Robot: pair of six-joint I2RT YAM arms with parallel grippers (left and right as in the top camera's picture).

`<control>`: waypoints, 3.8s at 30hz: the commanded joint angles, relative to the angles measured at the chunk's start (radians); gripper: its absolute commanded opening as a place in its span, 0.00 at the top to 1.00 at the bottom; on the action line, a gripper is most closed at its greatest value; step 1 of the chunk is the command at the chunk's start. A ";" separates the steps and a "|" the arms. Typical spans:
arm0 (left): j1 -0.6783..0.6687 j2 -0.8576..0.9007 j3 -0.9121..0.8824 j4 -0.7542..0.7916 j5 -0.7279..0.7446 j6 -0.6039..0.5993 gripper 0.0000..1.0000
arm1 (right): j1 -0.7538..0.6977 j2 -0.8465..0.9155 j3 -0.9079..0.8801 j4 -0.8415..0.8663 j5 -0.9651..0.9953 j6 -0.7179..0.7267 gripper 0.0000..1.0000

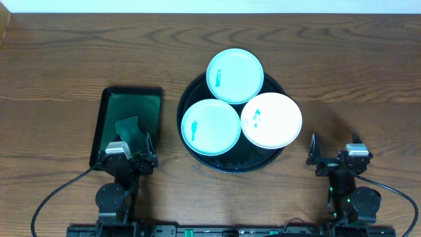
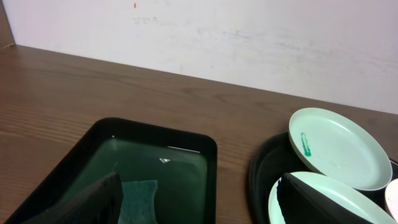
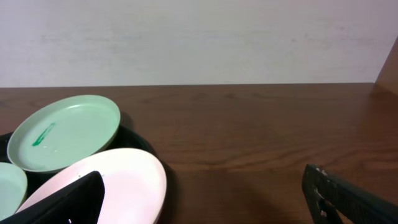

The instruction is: Clean dirty plates on tray and stack at the side

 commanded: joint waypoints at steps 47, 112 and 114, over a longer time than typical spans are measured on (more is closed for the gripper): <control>0.001 -0.005 -0.024 0.167 0.203 -0.234 0.20 | -0.003 -0.006 -0.002 -0.004 -0.005 -0.011 0.01; 0.142 1.636 0.853 -0.480 -0.031 -0.163 0.52 | -0.003 -0.006 -0.002 -0.004 -0.005 -0.011 0.01; 0.142 1.635 0.853 -0.480 -0.031 -0.163 0.70 | -0.003 -0.006 -0.002 -0.004 -0.005 -0.011 0.01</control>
